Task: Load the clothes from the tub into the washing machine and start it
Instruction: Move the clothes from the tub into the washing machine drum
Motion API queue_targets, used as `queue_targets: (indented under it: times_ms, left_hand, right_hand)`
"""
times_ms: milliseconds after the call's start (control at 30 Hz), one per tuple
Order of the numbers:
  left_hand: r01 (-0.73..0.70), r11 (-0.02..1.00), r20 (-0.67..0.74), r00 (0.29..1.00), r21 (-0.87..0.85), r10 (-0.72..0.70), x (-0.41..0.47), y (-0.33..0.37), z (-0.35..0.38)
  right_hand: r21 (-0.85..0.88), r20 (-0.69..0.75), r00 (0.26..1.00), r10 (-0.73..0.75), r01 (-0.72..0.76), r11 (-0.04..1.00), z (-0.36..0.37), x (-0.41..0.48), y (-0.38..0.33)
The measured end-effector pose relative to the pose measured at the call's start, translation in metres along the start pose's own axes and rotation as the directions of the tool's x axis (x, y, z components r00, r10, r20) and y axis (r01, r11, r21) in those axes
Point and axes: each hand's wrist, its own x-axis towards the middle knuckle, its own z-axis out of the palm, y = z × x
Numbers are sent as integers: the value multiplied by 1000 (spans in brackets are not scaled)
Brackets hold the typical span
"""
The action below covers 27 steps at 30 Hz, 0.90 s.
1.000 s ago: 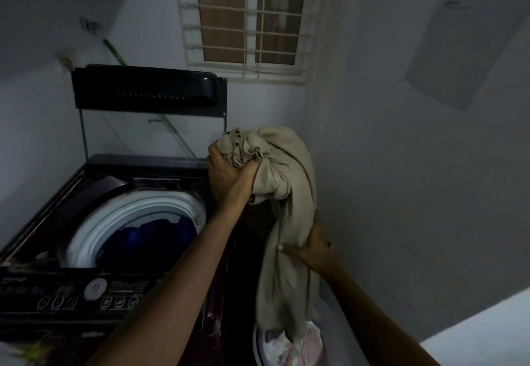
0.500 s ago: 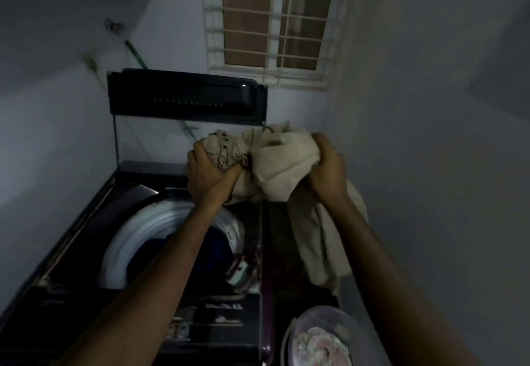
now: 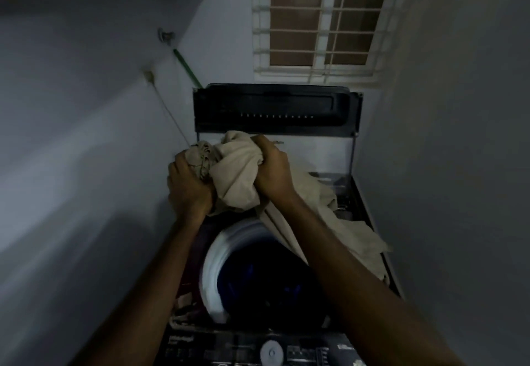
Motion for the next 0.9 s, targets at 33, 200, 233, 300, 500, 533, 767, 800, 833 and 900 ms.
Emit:
queue_targets:
  times_ms: [33,200,233,300,500,533,767,800,833,900]
  left_hand:
    - [10,1000,-9,1000,13,-10,5,-6,-5]
    - [34,994,2,999,107,-34,14,-29,-11]
    - [35,993,10,999,115,-36,13,-33,-9]
    - [24,991,34,999,130,-29,8,-37,-5]
    - [-44,970,174,985,240,1,-35,-35,31]
    - [-36,967,199,980,252,-16,-45,-34,39]
    - [-40,931,360,927,364,-101,-109,-41,98]
    - [-45,919,400,908,392,-126,-112,-50,106]
    - [-48,909,473,865,413,-169,-113,-62,111]
    - [-53,930,685,691,365,-230,-111,-86,113]
  right_hand:
    - [29,6,1000,0,0,1000,10,1,-1]
    - [149,28,997,74,-77,986,33,-5,11]
    - [201,38,995,91,-96,975,35,-9,18]
    - [264,58,989,133,-144,954,33,-18,28]
    - [86,53,966,254,-258,962,-3,-55,78]
    - [29,68,956,284,-286,958,-12,-61,85]
    - [-176,187,908,374,-343,922,-48,-97,114]
    - [-203,221,874,433,-393,897,-50,-100,116]
    - [-231,258,841,476,-424,876,-52,-103,118]
    - [-299,383,775,502,-410,862,-53,-111,121]
